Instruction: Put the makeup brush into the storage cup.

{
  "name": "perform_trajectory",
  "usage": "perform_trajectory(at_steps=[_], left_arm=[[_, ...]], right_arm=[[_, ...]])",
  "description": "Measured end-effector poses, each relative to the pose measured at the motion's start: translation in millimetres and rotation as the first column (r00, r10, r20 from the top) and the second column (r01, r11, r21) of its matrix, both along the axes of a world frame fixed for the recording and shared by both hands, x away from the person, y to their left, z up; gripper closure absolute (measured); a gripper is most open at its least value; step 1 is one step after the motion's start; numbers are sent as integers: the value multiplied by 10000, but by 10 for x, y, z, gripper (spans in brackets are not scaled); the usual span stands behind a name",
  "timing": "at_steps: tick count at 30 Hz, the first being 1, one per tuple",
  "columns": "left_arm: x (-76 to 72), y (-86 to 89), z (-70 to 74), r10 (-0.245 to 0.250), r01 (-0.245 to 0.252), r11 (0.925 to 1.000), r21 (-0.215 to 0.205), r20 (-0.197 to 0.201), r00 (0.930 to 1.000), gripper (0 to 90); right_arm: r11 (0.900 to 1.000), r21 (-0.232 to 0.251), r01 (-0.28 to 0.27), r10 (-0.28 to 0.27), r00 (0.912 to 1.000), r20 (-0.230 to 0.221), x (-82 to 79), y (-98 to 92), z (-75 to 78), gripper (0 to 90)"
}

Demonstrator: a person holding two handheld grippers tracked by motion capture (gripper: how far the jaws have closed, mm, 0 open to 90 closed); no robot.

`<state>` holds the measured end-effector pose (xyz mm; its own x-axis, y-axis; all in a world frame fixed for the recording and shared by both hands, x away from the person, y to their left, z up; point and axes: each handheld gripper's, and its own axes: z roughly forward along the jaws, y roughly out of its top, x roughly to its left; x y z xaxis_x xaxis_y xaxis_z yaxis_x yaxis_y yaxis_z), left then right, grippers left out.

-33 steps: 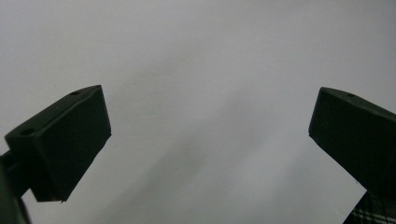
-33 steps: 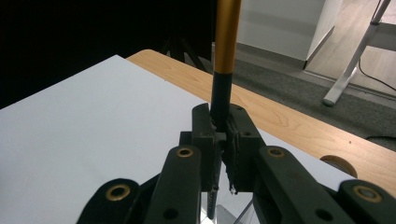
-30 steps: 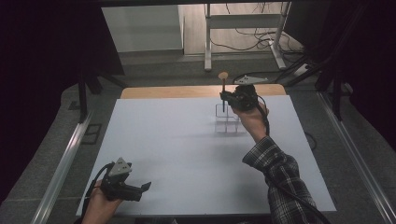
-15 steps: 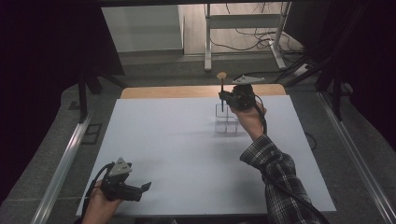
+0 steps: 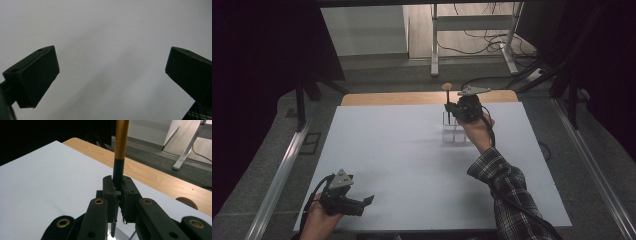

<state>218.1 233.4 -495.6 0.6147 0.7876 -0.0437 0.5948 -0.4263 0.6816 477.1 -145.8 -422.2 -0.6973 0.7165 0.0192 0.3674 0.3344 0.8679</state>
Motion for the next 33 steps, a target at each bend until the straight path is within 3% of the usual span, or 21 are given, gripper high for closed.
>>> perform_trajectory(at_steps=[25,26,29,31,33], left_arm=[[1,-11,-10,-70,71,9999,102,-92,9999,0],[1,-11,-9,-73,74,9999,114,-100,9999,0],[0,-16,-11,-57,59,9999,118,-125,9999,0],[-1,-18,-10,-65,67,9999,140,-127,9999,0],[-1,-19,-10,-67,69,9999,145,-123,9999,0]], right_arm=[[9994,-346,72,-80,9997,-230,-6,-6,-241,824],[9994,-342,74,-82,9997,-219,-8,-9,-240,785],[10000,-59,-34,33,9997,-231,-6,-16,-207,499],[9999,-160,-19,18,10000,-65,-4,-9,-178,361],[9999,-124,-7,5,9998,-187,2,-4,-155,270]])
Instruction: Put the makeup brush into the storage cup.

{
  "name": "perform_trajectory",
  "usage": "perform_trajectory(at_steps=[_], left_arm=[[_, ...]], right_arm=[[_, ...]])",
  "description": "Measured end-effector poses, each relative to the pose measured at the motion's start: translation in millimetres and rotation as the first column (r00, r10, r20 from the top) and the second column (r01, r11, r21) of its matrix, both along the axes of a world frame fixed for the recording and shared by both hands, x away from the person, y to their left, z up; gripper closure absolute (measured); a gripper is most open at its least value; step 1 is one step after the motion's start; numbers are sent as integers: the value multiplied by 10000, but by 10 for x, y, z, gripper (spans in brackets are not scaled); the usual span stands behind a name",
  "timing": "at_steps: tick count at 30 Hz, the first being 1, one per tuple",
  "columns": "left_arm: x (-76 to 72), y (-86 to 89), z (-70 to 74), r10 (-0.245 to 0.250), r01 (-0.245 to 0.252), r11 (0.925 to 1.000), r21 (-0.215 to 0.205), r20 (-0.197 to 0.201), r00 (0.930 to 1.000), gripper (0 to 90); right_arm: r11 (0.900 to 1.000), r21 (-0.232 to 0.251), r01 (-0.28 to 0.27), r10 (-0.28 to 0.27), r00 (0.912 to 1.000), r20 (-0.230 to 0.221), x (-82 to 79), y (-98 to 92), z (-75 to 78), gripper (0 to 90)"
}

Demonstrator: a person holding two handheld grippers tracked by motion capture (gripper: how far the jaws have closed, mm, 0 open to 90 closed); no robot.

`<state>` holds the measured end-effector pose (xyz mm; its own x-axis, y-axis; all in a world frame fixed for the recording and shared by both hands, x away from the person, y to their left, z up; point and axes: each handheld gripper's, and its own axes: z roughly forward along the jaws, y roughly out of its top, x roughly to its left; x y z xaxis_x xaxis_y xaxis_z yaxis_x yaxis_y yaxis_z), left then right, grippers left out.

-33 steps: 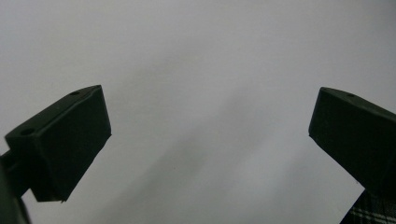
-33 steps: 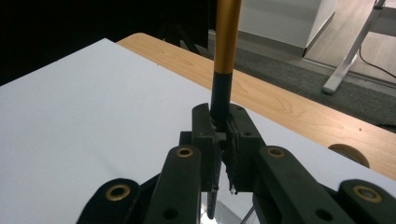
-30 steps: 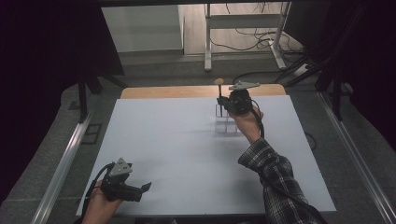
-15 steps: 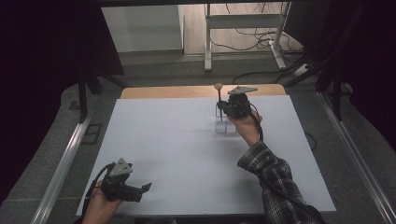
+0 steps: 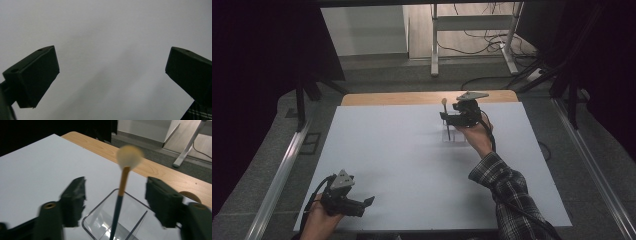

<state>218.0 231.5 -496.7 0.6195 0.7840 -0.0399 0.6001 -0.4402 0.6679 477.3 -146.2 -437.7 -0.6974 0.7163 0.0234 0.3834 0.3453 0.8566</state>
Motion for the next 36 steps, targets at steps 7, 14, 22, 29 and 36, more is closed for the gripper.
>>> perform_trajectory(at_steps=[7,14,22,29,36], left_arm=[[2,3,2,-8,8,10000,14,21,10000,0],[2,2,2,-2,2,10000,7,25,10000,0],[3,1,3,3,-3,10000,2,23,10000,0],[4,1,1,8,-8,10000,16,10,10000,0],[3,3,2,19,-19,10000,-11,25,10000,0]], right_arm=[[9998,-208,82,-86,9998,-204,-7,11,1,139],[9994,-312,-134,127,9997,-203,-76,-3,-6,104],[9989,-354,-308,302,9994,-178,-144,-21,1,96],[9984,-364,-430,424,9990,-153,-200,-32,0,89],[9979,-422,-490,481,9986,-233,-246,-41,7,73]])
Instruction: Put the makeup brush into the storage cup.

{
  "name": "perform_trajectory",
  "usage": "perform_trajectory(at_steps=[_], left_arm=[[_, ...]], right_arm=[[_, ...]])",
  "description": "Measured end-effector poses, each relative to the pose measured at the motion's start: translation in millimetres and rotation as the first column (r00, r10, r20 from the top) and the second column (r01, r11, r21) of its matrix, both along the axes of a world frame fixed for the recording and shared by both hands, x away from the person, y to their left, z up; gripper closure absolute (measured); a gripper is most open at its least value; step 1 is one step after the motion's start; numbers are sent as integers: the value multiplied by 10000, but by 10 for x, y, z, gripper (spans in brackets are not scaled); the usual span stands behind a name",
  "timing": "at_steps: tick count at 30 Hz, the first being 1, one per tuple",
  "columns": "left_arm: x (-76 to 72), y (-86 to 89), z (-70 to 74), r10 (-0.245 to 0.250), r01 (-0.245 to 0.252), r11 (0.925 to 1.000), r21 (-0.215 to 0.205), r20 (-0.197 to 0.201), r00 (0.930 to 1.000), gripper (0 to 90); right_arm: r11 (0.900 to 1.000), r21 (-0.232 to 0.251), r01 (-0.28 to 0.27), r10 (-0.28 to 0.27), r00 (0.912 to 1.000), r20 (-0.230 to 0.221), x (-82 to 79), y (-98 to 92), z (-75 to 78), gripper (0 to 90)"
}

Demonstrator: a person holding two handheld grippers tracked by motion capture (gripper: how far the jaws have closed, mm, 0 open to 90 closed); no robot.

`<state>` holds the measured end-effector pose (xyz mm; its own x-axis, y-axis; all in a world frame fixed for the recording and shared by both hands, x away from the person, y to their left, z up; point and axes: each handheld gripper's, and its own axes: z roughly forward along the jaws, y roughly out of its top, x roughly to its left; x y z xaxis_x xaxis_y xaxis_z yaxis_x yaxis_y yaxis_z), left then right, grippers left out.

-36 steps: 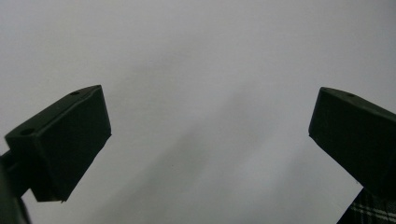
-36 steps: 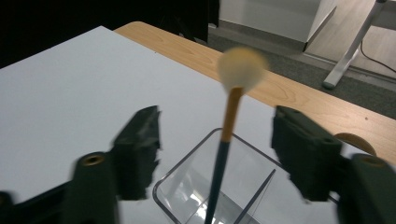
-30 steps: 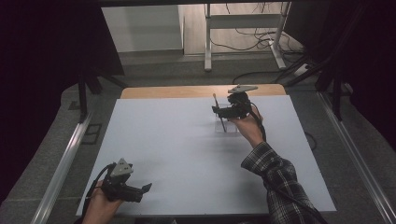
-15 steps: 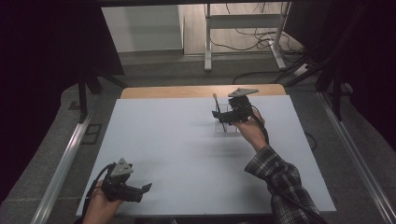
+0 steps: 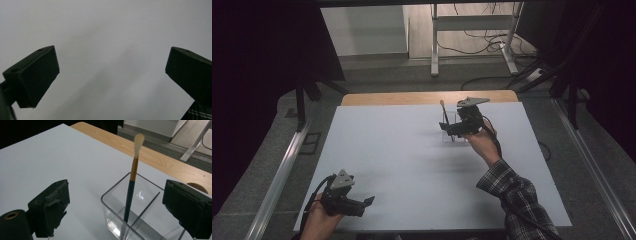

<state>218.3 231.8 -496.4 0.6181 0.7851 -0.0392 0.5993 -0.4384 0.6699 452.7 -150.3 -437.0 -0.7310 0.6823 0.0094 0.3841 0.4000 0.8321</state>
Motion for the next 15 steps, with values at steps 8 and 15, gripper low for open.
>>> perform_trajectory(at_steps=[8,15], left_arm=[[-3,-1,2,-23,23,10000,20,3,10000,0],[-4,-5,1,-41,41,10000,70,-9,10000,0]], right_arm=[[9999,-39,-146,146,9999,4,-66,-11,21,68],[9996,-145,-227,227,9997,10,-121,-20,38,62]])
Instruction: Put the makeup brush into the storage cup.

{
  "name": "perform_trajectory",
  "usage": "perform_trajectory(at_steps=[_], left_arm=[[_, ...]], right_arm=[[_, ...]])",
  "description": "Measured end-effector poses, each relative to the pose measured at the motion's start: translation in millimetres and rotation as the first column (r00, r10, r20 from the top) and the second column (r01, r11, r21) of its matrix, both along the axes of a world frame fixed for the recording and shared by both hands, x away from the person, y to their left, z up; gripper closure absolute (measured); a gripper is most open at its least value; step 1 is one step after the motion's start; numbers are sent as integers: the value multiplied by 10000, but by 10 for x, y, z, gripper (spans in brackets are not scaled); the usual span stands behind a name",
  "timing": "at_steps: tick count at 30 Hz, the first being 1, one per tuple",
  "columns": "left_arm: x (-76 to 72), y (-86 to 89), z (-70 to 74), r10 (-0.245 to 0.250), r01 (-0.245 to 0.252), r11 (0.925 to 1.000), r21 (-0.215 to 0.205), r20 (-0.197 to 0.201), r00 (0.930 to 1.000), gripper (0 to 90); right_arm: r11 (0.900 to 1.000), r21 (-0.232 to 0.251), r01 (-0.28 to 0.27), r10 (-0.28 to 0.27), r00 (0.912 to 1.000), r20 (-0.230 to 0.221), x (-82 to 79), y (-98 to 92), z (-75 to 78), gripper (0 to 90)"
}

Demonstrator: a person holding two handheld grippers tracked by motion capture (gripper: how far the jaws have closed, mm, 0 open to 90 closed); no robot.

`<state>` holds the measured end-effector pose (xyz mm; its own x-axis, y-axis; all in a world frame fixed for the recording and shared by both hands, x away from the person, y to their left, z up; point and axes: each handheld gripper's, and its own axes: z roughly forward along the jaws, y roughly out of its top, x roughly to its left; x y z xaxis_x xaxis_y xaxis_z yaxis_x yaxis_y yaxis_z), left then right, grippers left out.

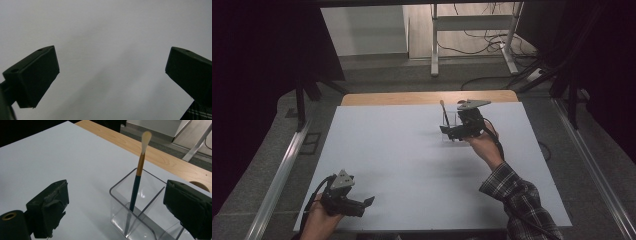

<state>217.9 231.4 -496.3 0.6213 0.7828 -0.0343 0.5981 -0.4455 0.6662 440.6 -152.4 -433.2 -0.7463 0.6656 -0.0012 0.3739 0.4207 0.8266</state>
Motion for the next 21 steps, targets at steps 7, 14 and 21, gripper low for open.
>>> perform_trajectory(at_steps=[7,14,21], left_arm=[[-2,0,0,47,-47,10000,-19,-30,10000,0],[-4,1,1,43,-43,10000,-28,-18,10000,0],[-5,2,1,44,-44,10000,-37,-16,10000,0]], right_arm=[[9999,-79,-97,97,10000,-5,-49,-16,3,54],[9998,-138,-159,159,9999,-64,-92,-24,0,48],[9995,-210,-253,250,9996,-123,-146,-33,-3,45]])
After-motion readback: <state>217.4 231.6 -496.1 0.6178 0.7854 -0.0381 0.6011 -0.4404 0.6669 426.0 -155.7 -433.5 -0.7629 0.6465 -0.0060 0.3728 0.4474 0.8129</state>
